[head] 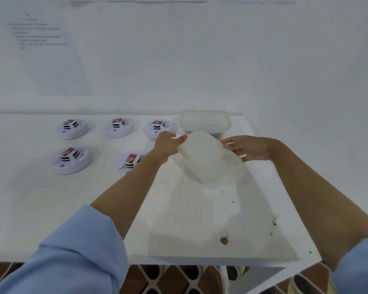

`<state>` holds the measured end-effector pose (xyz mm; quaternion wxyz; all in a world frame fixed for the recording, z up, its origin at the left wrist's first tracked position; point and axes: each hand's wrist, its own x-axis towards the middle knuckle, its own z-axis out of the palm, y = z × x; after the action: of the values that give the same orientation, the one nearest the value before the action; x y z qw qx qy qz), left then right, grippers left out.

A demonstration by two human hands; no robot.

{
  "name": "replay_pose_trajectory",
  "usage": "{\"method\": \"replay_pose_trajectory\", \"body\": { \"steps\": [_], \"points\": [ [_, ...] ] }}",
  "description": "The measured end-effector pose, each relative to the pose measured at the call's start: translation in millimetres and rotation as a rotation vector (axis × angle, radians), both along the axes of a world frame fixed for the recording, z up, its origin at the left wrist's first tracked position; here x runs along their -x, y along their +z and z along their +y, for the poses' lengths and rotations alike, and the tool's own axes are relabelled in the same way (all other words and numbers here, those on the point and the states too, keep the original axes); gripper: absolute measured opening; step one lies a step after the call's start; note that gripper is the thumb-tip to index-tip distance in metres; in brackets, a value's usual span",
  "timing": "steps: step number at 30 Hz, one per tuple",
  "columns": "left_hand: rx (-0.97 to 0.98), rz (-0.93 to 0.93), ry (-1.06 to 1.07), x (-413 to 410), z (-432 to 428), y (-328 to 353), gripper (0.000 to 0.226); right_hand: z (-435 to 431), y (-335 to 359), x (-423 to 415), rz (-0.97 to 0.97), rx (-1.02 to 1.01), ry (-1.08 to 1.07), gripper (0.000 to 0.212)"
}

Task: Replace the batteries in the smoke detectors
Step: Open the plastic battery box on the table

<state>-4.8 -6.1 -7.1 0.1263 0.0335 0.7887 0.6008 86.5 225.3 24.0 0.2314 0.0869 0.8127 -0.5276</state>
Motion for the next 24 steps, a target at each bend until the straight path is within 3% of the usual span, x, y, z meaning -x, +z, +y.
{"method": "replay_pose_trajectory", "body": {
  "steps": [2, 5, 8, 12, 19, 24],
  "points": [
    [-0.09, -0.141, -0.128, -6, -5, 2, 0.065, -3, -3, -1, 0.018, 0.056, -0.024, 0.026],
    [-0.107, -0.315, -0.255, -14, -12, 1, 0.064, -5, -9, 2, 0.06, 0.078, -0.079, 0.038],
    [-0.281, -0.47, -0.274, -18, -14, 2, 0.07, -7, -12, 4, 0.049, 0.18, -0.119, 0.045],
    [-0.38, -0.537, -0.195, -24, -12, 3, 0.039, -9, -15, 4, 0.004, 0.272, -0.107, 0.046],
    [-0.392, -0.526, -0.115, -23, -8, -6, 0.037, -10, -30, -1, 0.021, 0.486, -0.125, 0.038],
    [-0.279, -0.445, -0.103, -23, -5, -4, 0.035, -8, -36, 0, 0.028, 0.516, -0.144, 0.043]
  ]
}}
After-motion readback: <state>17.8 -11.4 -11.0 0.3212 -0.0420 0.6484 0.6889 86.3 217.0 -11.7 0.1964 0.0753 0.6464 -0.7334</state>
